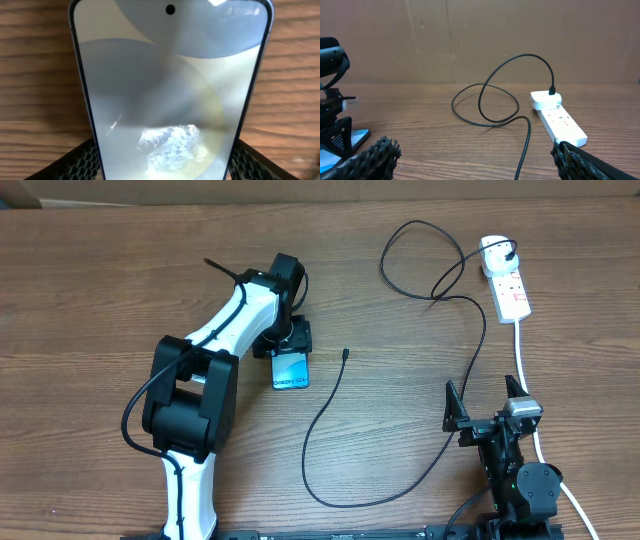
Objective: Plug charger to phone and switch on socket
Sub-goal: 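Lift the phone upright with the left gripper toward the center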
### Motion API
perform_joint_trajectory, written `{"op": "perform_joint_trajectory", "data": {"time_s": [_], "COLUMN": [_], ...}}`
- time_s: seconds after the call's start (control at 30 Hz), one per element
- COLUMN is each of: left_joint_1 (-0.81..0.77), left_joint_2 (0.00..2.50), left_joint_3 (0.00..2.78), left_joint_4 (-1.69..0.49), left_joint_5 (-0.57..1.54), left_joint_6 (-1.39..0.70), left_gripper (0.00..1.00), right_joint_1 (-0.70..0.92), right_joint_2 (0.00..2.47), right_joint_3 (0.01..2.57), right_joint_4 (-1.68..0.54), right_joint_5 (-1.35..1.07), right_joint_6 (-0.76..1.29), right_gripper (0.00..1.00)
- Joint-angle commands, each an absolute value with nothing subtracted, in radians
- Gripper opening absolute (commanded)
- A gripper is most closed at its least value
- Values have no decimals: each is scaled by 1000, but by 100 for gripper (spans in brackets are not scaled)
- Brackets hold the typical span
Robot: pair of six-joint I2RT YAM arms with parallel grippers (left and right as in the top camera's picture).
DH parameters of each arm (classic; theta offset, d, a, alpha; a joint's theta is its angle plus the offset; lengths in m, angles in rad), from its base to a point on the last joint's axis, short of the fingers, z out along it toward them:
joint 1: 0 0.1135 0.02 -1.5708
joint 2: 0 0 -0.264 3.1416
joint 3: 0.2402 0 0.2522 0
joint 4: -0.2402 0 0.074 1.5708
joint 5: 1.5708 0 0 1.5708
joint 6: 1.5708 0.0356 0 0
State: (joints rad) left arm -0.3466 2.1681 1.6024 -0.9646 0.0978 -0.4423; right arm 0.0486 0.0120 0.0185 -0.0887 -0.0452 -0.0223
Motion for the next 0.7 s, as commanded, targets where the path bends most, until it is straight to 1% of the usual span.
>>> {"op": "perform_joint_trajectory", "data": {"time_s": [0.0, 0.33, 0.67], "left_joint_1": [-345, -325, -229], "left_joint_2": [2188, 2188, 2188], "left_joint_3": [1643, 1649, 1649], "left_joint_4": [-970, -971, -964], "left_joint_5": [215, 373, 634], "left_joint_6": [-442, -482, -533], "left_gripper": [68, 66, 63], "right_joint_1": [55, 55, 55], "right_joint_2": [3, 3, 3], "right_joint_3": [8, 8, 8], "right_joint_4": [-82, -82, -82], "right_joint_5": [-46, -46, -46], "right_joint_6": [-24, -24, -24], "right_gripper": [100, 100, 100]}}
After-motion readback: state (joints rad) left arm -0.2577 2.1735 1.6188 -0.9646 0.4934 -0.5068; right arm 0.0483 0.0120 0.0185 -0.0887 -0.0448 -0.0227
